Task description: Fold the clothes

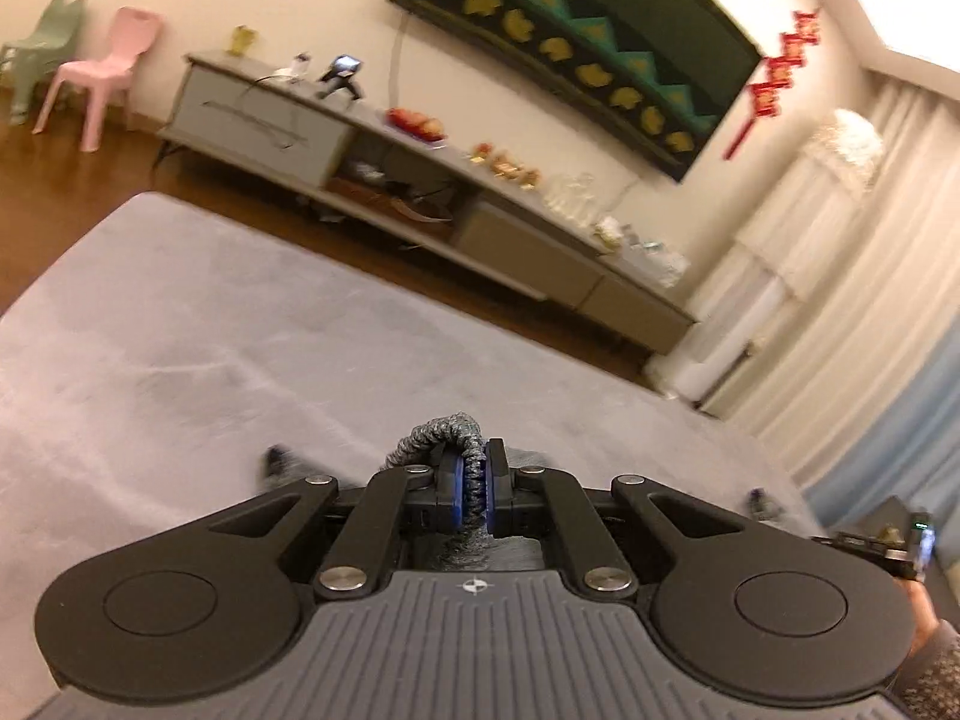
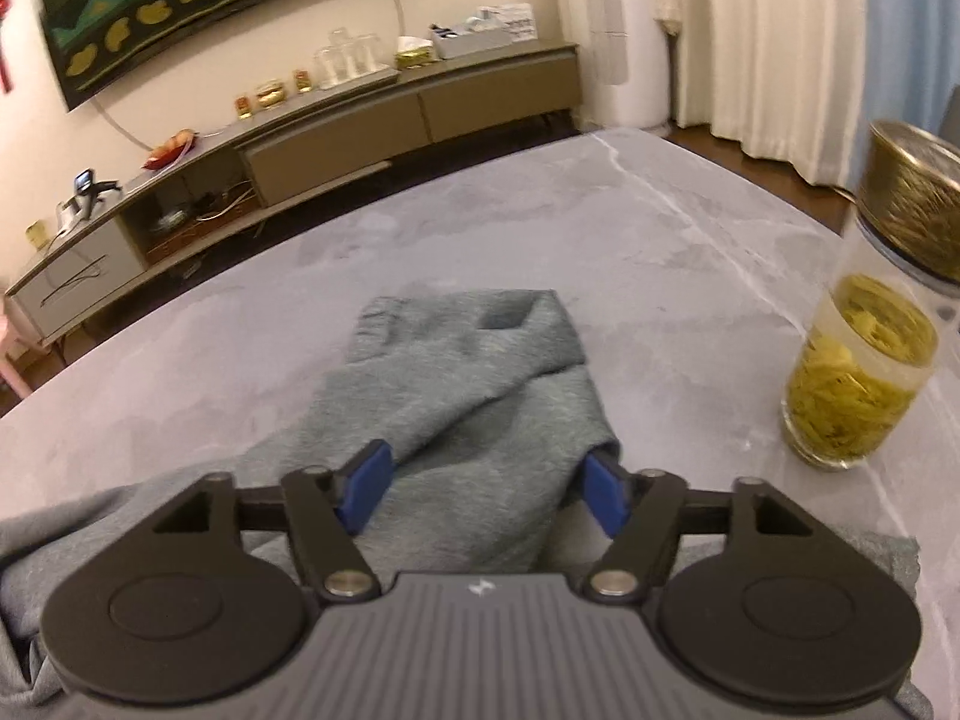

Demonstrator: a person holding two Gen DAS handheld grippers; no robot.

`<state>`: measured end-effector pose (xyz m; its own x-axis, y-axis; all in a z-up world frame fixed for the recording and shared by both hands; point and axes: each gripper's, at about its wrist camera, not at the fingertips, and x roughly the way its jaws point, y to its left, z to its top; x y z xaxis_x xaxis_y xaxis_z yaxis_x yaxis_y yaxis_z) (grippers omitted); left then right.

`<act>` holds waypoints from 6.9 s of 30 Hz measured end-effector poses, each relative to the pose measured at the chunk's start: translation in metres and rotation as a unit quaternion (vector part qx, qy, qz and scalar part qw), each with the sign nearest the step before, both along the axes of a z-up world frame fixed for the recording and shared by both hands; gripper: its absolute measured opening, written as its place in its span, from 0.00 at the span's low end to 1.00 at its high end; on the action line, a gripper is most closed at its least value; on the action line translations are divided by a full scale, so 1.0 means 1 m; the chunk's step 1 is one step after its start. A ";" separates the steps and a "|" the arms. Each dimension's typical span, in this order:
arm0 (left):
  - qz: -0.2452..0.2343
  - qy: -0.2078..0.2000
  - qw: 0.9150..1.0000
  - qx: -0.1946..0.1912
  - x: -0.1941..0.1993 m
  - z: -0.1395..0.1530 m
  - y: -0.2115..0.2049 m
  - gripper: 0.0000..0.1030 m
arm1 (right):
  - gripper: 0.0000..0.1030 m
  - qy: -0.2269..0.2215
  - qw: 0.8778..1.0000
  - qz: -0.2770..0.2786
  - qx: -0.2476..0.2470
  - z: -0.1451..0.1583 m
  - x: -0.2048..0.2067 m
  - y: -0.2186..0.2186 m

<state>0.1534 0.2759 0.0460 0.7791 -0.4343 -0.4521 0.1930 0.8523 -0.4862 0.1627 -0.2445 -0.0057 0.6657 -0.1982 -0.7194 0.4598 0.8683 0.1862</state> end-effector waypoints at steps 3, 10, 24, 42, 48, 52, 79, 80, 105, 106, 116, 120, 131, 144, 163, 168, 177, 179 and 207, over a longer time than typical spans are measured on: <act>-0.008 -0.026 0.999 -0.016 -0.001 0.008 -0.004 0.05 | 0.80 0.015 1.000 0.018 -0.019 0.001 0.023 0.001; 0.016 -0.115 0.988 -0.107 -0.003 0.033 0.005 0.05 | 0.81 0.073 0.991 0.063 -0.097 -0.007 0.102 0.006; 0.020 -0.230 0.955 -0.187 -0.041 0.070 0.014 0.05 | 0.86 0.012 0.982 0.117 -0.150 0.044 0.119 0.053; 0.130 -0.198 0.952 -0.194 0.001 0.046 0.077 0.05 | 0.07 -0.172 0.982 -0.065 -0.052 0.107 0.122 -0.035; 0.171 -0.076 0.973 -0.139 0.075 0.022 0.072 0.05 | 0.07 -0.057 0.994 -0.090 -0.026 0.054 0.129 -0.065; 0.202 -0.039 0.972 -0.110 0.123 0.023 0.071 0.05 | 0.07 -0.041 0.995 -0.088 -0.020 0.049 0.143 -0.065; 0.157 0.149 0.954 0.207 -0.002 -0.047 0.026 0.67 | 0.65 0.033 0.985 0.164 0.032 0.009 0.004 0.056; 0.172 0.152 0.947 0.223 -0.004 -0.050 0.026 0.67 | 0.65 0.036 0.983 0.178 0.034 0.007 0.002 0.066; 0.361 0.141 0.846 0.367 -0.042 -0.048 0.045 0.31 | 0.51 0.037 0.966 0.251 -0.057 -0.024 -0.039 0.104; 0.361 0.118 0.850 0.366 -0.047 -0.040 0.036 0.31 | 0.49 0.023 0.973 0.221 -0.063 -0.019 -0.036 0.096; 0.188 0.080 0.940 0.274 -0.042 -0.044 -0.024 0.31 | 0.45 0.065 0.990 0.121 -0.017 -0.009 -0.080 0.026; 0.186 0.133 0.938 0.260 -0.031 -0.065 -0.008 0.34 | 0.46 0.086 0.984 0.140 -0.070 -0.018 -0.049 0.043; 0.208 0.132 0.941 0.233 -0.049 -0.055 0.008 0.34 | 0.49 0.074 0.988 0.079 -0.109 -0.024 0.022 0.012; 0.220 0.156 0.932 0.240 -0.030 -0.063 0.027 0.31 | 0.54 0.080 0.983 0.147 -0.070 -0.022 0.010 0.034; 0.170 0.143 0.957 0.187 0.014 -0.054 0.002 0.32 | 0.68 0.064 0.984 0.143 0.088 0.014 0.201 0.114; 0.160 0.159 0.955 0.191 0.028 -0.065 0.000 0.32 | 0.33 0.097 0.989 0.085 0.069 -0.015 0.244 0.127; 0.165 0.145 0.962 0.164 0.024 -0.053 -0.006 0.33 | 0.07 0.033 0.991 0.107 0.072 0.026 0.208 0.116; 0.163 0.129 0.967 0.144 0.021 -0.043 -0.013 0.33 | 0.47 0.041 0.989 0.101 0.100 0.026 0.210 0.119; 0.208 0.139 0.959 0.132 0.014 -0.040 0.033 0.33 | 0.29 -0.009 0.893 0.448 0.027 0.056 0.076 0.370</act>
<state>0.1674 0.3093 0.0056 0.6932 0.0460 -0.7192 -0.2969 0.9275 -0.2269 0.2392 0.1253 0.0504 0.5515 0.4559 -0.6986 -0.4196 0.8754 0.2400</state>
